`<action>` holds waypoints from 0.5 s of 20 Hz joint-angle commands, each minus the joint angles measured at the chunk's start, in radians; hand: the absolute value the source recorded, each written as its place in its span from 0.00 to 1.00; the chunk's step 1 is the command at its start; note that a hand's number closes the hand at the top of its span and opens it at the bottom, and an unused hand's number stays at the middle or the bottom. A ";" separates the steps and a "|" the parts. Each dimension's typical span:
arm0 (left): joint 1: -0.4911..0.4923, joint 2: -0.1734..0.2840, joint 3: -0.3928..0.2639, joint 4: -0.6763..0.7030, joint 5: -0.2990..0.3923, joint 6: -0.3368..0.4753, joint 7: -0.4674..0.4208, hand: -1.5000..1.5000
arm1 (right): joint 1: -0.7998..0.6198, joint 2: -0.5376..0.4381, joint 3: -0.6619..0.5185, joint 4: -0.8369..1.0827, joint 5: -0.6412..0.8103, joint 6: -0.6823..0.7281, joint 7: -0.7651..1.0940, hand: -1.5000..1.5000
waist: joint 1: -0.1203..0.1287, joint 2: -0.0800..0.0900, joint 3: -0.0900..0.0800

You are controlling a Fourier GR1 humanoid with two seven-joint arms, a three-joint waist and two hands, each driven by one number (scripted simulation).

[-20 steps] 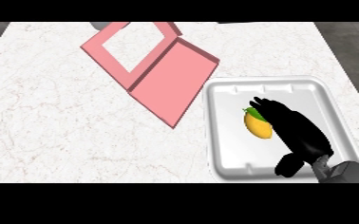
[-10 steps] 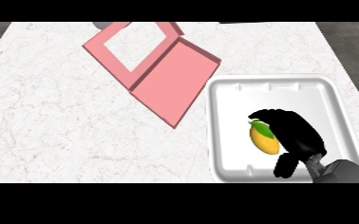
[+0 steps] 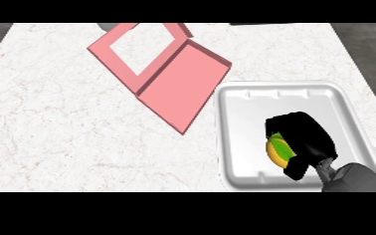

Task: Pick the lemon from the tray and place it in the cardboard box

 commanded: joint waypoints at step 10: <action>-0.321 -0.084 0.137 -0.119 -0.021 0.024 -0.085 0.50 | -0.200 0.068 0.203 -0.190 0.088 -0.034 -0.401 1.00 | 0.035 -0.005 0.007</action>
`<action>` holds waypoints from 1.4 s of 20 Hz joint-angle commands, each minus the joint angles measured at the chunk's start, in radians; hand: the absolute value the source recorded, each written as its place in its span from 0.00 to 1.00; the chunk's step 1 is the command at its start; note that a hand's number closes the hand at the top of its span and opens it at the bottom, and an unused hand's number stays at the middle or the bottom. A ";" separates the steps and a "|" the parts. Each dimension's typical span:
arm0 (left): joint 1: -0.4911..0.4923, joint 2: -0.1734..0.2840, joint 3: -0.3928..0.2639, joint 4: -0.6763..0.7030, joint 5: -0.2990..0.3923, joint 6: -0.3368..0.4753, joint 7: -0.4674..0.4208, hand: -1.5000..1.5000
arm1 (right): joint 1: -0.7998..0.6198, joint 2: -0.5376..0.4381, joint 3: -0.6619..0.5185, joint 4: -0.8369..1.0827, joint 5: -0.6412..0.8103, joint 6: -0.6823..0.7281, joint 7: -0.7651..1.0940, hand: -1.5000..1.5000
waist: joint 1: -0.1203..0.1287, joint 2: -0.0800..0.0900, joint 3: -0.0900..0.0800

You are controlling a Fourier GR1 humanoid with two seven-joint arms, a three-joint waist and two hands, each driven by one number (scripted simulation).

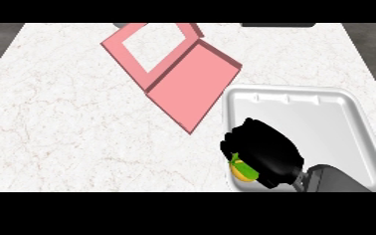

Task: Pick the lemon from the tray and place it in the cardboard box

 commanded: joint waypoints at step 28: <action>-0.247 -0.030 0.140 -0.121 0.041 0.133 -0.151 0.50 | -0.089 -0.010 -0.326 -0.245 -0.439 0.003 -0.177 1.00 | -0.098 -0.005 0.000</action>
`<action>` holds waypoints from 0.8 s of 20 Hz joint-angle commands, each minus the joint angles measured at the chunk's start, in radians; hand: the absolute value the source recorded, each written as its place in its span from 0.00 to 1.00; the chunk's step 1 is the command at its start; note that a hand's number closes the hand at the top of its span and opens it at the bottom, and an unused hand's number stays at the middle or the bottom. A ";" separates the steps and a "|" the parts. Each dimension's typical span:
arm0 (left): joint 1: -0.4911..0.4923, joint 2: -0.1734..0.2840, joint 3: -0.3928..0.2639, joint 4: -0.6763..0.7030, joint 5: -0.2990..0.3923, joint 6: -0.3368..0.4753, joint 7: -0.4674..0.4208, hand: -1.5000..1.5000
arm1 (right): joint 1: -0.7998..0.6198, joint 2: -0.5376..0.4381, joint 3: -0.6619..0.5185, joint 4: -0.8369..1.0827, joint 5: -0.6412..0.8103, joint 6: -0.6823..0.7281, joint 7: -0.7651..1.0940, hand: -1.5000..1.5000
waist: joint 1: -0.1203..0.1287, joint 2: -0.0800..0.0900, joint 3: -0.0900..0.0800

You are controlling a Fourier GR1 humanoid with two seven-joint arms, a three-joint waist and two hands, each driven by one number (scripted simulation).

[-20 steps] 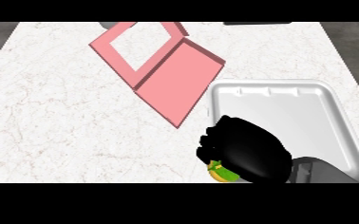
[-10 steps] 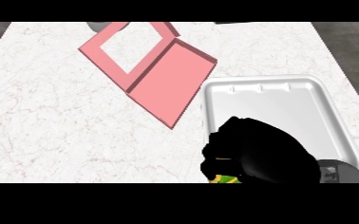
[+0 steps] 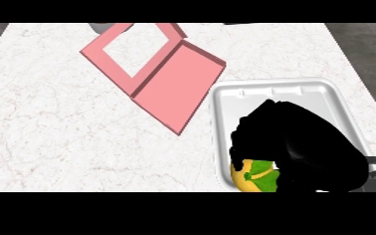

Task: Pick the lemon from the tray and place it in the cardboard box

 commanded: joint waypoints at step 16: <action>-0.338 -0.069 0.149 -0.107 -0.015 0.041 -0.082 0.50 | -0.213 0.062 -0.132 0.150 -0.152 0.078 0.187 1.00 | 0.052 0.011 -0.008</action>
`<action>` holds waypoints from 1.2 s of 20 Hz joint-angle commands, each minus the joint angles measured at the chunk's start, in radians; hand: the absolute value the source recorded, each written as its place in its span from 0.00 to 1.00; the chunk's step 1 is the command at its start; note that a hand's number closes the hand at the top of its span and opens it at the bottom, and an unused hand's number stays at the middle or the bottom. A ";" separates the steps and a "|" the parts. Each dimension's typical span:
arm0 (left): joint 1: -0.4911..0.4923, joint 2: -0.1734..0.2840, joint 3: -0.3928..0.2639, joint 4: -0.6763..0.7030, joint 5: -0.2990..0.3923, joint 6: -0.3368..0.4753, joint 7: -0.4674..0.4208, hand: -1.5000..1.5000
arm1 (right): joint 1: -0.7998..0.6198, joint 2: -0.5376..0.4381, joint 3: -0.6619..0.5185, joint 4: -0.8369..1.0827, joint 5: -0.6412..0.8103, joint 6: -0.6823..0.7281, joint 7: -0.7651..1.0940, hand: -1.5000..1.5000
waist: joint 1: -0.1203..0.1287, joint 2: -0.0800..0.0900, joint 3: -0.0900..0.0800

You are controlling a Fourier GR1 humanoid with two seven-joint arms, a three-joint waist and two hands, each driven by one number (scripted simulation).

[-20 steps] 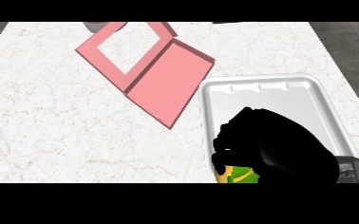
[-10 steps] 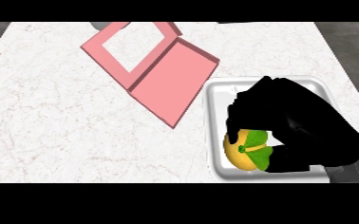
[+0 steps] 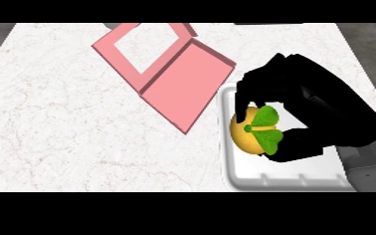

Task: Pick the lemon from the tray and place it in the cardboard box

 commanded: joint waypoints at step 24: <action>-0.359 -0.081 0.138 -0.087 0.007 0.052 -0.072 0.50 | -0.169 0.227 0.126 0.449 0.079 0.027 0.147 0.00 | 0.053 0.025 0.001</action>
